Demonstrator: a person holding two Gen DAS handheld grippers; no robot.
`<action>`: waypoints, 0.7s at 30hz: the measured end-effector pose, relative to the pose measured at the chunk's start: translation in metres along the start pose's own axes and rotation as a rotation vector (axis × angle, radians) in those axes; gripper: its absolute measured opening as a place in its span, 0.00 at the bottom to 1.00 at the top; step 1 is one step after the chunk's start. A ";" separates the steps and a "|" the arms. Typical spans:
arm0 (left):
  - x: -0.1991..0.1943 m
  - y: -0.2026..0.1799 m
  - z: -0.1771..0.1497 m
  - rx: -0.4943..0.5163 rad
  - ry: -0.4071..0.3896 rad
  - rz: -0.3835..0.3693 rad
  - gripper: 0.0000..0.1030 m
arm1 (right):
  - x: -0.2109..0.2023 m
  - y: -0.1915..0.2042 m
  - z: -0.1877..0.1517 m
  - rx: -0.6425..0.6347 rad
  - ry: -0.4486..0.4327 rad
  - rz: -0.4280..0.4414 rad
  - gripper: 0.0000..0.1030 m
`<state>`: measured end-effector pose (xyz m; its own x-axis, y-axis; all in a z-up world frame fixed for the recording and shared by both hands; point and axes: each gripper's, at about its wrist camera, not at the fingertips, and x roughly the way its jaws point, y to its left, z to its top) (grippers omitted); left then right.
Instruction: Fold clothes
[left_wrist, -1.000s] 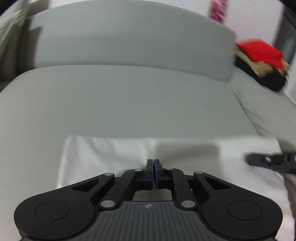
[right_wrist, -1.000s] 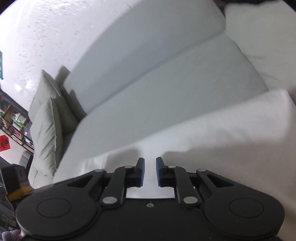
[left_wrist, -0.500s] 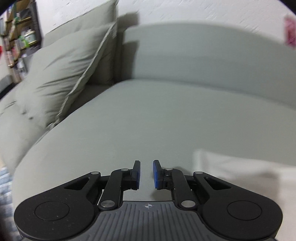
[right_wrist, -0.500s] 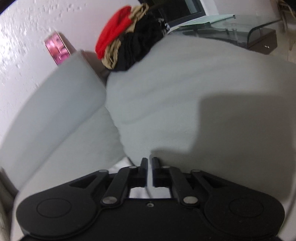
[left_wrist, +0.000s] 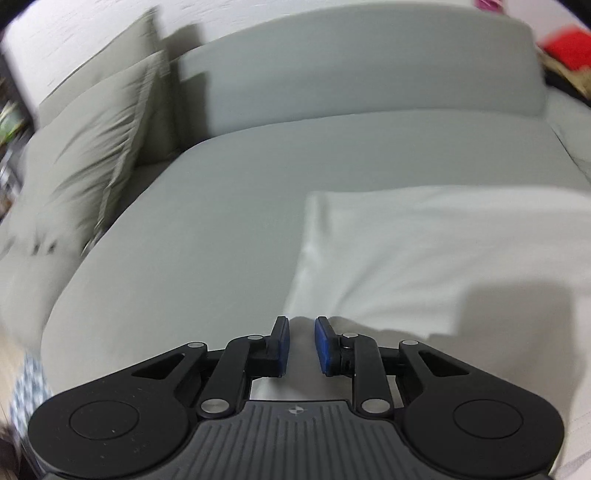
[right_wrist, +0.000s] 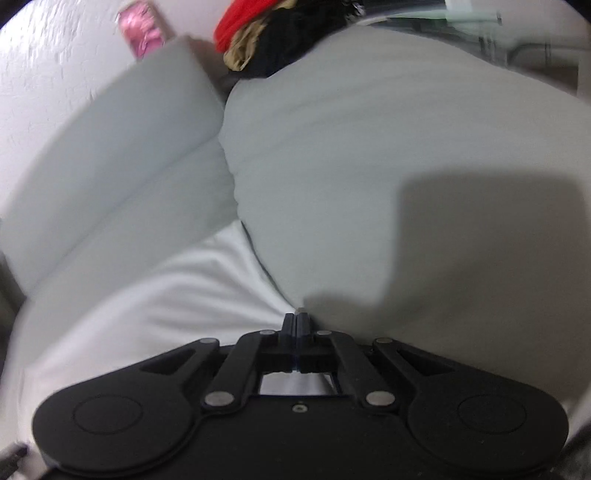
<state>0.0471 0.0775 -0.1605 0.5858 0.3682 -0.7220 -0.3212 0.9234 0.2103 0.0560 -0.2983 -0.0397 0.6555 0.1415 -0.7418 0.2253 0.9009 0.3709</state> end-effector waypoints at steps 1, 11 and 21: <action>-0.005 0.012 -0.001 -0.053 0.006 -0.007 0.22 | -0.006 -0.005 0.003 0.007 0.006 -0.005 0.00; -0.063 0.054 -0.007 -0.183 -0.164 -0.253 0.15 | -0.091 -0.019 -0.023 -0.098 -0.073 0.199 0.21; -0.033 -0.058 -0.007 0.213 -0.082 -0.329 0.18 | -0.043 0.086 -0.069 -0.435 0.011 0.346 0.21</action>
<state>0.0412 0.0113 -0.1529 0.6918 0.0488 -0.7205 0.0496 0.9922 0.1148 -0.0024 -0.1989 -0.0144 0.6305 0.4616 -0.6241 -0.3218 0.8871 0.3310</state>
